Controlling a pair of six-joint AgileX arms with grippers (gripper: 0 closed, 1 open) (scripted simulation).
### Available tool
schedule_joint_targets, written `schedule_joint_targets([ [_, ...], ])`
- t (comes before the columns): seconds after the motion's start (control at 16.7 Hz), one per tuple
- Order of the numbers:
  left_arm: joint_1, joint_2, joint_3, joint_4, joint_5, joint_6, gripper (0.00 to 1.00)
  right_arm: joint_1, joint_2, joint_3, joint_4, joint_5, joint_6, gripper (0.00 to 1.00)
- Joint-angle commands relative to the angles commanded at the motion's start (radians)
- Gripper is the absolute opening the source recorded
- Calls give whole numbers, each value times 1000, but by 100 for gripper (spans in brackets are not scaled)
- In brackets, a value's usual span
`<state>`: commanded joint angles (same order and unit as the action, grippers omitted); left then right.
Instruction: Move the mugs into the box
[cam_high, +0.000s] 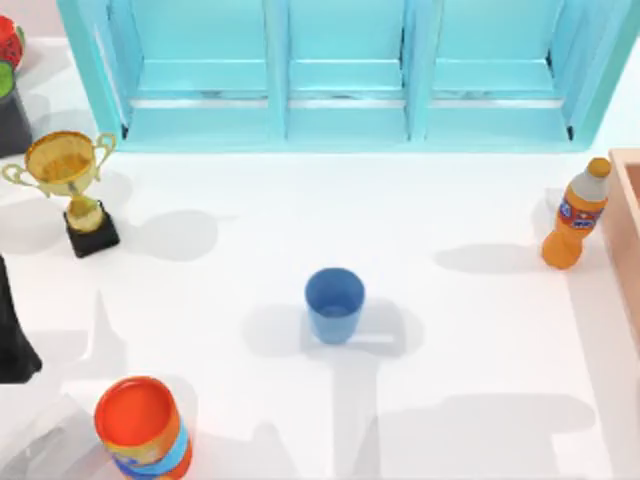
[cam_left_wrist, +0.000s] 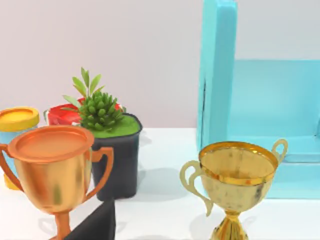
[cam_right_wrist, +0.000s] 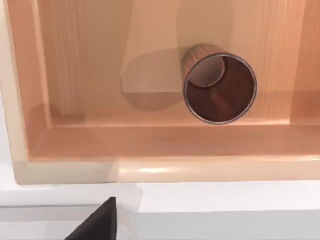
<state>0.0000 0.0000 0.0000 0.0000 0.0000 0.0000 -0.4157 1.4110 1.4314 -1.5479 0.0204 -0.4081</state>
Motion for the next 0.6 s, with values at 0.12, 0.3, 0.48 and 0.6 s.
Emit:
schedule_joint_targets([
  [0.12,0,0,0,0,0,0,100,3,-2,-3,3,0,0,100],
  [0.3,0,0,0,0,0,0,100,38,32,32,1,-1,34,100],
  [0.48,0,0,0,0,0,0,100,160,149,138,5,-2,156,100],
  [0.6,0,0,0,0,0,0,100,284,248,219,13,-3,282,100],
])
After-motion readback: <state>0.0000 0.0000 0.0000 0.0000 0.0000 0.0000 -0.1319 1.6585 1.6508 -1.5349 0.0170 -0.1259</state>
